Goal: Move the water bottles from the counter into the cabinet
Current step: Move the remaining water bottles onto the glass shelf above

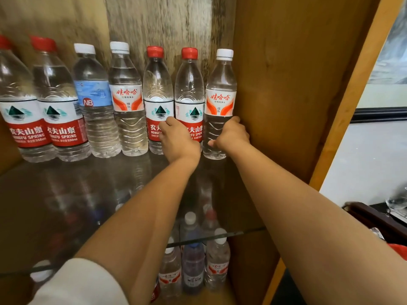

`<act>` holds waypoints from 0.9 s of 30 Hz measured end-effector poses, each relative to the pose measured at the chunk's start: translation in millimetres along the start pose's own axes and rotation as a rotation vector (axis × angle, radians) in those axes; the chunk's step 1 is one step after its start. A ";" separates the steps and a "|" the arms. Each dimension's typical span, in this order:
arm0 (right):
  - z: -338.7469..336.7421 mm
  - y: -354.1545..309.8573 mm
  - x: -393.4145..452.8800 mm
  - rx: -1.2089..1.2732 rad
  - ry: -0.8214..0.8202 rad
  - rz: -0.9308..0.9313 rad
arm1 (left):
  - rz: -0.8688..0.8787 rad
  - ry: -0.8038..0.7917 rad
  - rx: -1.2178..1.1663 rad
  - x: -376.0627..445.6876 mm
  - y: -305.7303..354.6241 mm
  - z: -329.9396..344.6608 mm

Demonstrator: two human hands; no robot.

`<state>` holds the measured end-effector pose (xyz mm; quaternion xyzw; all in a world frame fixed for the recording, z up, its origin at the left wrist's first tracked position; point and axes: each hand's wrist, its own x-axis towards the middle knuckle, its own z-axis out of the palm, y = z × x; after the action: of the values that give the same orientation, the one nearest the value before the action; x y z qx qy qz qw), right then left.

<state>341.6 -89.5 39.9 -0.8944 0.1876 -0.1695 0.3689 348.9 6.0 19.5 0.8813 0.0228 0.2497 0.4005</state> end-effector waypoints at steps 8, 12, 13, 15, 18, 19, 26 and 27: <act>9.3 -2.3 17.6 0.021 0.020 0.025 | 0.073 0.049 0.084 1.6 -0.9 7.7; 12.0 -4.8 27.2 0.022 0.011 0.028 | 0.134 0.037 0.169 5.9 -5.1 6.9; 12.1 -6.0 29.8 0.019 0.004 0.032 | 0.146 0.039 0.180 6.2 -5.8 7.6; 12.5 -7.8 34.2 0.011 -0.013 0.042 | 0.166 0.052 0.193 6.1 -6.3 9.1; 14.4 -9.4 38.4 0.007 -0.041 0.042 | 0.220 0.064 0.206 7.3 -6.1 9.9; 14.5 -10.1 38.6 0.007 -0.046 0.039 | 0.245 0.056 0.223 7.8 -6.0 9.8; 13.0 -6.9 26.8 0.207 -0.083 0.086 | 0.258 -0.003 0.284 9.7 -2.9 8.3; 12.9 -5.1 22.9 0.296 -0.088 0.118 | 0.255 -0.011 0.286 10.0 -2.5 7.6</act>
<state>368.3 -89.0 38.8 -0.8244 0.1964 -0.1339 0.5137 361.5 4.8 17.7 0.9264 -0.0557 0.2878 0.2362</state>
